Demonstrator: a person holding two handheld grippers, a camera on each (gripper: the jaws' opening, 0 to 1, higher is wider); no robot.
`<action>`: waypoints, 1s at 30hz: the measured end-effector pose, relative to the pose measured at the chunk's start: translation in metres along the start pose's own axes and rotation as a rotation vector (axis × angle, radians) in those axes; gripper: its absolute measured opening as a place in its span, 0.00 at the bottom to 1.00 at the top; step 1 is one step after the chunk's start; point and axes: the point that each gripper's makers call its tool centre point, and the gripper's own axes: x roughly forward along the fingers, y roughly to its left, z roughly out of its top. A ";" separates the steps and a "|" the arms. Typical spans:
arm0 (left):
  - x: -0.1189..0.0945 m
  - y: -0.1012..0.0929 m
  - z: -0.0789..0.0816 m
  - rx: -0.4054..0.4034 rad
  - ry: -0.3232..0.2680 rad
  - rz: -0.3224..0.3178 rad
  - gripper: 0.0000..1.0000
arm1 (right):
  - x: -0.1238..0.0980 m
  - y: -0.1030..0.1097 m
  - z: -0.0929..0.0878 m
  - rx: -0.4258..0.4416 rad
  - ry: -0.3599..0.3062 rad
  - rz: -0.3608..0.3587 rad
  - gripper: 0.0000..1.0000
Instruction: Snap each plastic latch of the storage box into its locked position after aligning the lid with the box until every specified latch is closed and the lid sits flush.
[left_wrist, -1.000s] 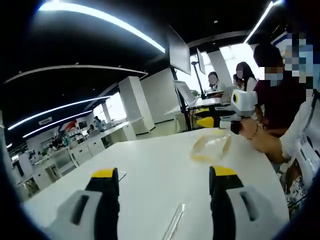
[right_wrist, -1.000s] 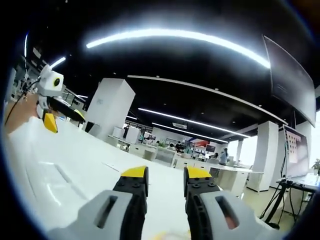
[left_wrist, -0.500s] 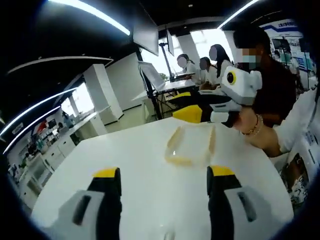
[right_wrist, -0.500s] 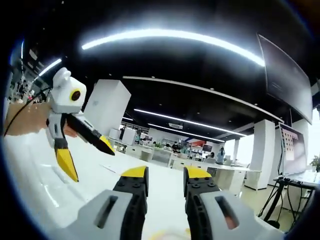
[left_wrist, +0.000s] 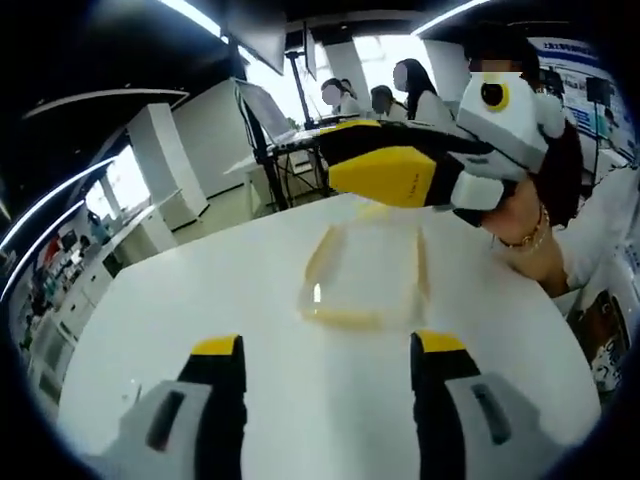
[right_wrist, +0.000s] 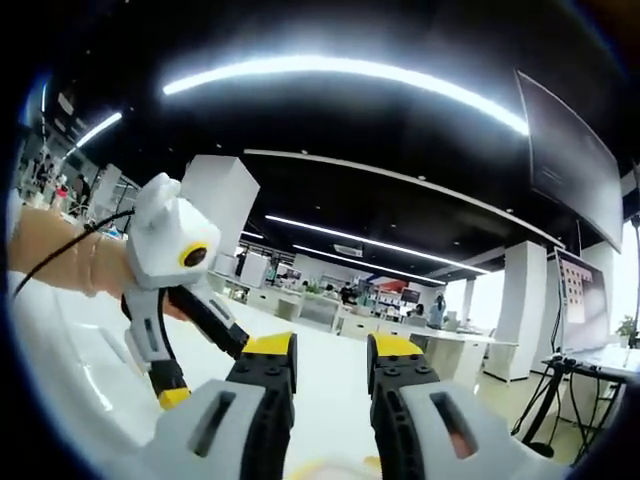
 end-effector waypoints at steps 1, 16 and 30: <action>0.008 0.001 -0.004 0.000 0.022 -0.009 0.65 | 0.000 0.000 0.000 -0.003 0.000 -0.002 0.27; 0.060 -0.007 -0.019 0.018 0.120 -0.127 0.64 | -0.001 -0.002 -0.005 0.001 0.017 -0.010 0.27; 0.073 -0.019 -0.033 -0.028 0.143 -0.236 0.57 | -0.004 -0.001 -0.002 -0.009 0.013 -0.009 0.27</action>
